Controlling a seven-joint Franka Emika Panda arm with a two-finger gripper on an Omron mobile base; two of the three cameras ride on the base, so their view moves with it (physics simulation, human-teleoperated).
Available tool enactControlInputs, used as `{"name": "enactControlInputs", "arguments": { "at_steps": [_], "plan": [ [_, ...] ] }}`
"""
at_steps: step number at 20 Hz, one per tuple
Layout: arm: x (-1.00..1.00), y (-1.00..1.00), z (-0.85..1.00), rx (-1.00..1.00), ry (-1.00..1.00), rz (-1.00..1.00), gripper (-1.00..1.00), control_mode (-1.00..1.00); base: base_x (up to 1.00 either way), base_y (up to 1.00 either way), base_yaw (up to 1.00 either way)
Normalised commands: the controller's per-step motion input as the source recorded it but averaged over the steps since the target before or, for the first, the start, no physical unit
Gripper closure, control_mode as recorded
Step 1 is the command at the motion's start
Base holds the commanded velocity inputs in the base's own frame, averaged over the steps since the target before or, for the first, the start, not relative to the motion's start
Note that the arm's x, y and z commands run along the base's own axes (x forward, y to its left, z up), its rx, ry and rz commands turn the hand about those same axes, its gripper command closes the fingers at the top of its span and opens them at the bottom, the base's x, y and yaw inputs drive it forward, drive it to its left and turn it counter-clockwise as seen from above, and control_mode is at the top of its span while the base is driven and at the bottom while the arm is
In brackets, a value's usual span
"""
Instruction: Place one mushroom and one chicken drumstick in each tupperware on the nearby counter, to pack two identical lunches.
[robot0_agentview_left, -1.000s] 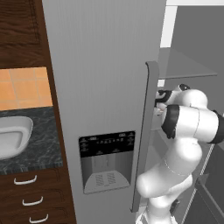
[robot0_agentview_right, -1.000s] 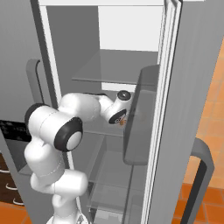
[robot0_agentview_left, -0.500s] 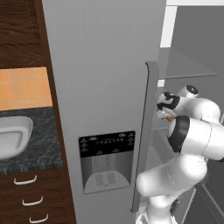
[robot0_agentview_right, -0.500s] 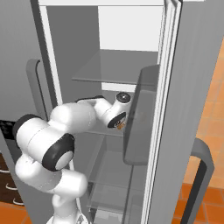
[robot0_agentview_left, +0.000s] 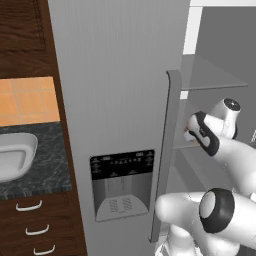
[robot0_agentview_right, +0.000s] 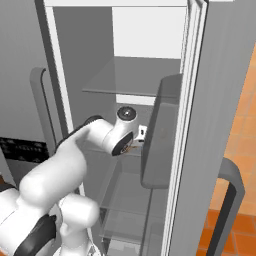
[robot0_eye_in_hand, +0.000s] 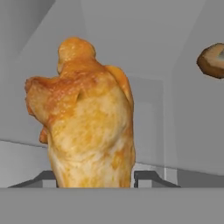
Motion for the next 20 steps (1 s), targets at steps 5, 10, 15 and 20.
{"name": "enactControlInputs", "arguments": {
  "at_steps": [5,10,15,20],
  "plan": [
    [-0.62,0.24,0.81,-0.04,0.08,0.0,1.0,-1.0,0.0,0.0,0.0],
    [-0.65,0.18,0.66,0.0,0.05,0.0,1.0,-1.0,0.0,0.0,0.0],
    [-0.73,0.13,0.52,0.0,0.03,0.0,1.0,-1.0,0.0,0.0,0.0],
    [-0.89,0.15,0.25,0.0,-0.03,0.0,1.0,-1.0,0.0,0.0,0.0]
  ]
}}
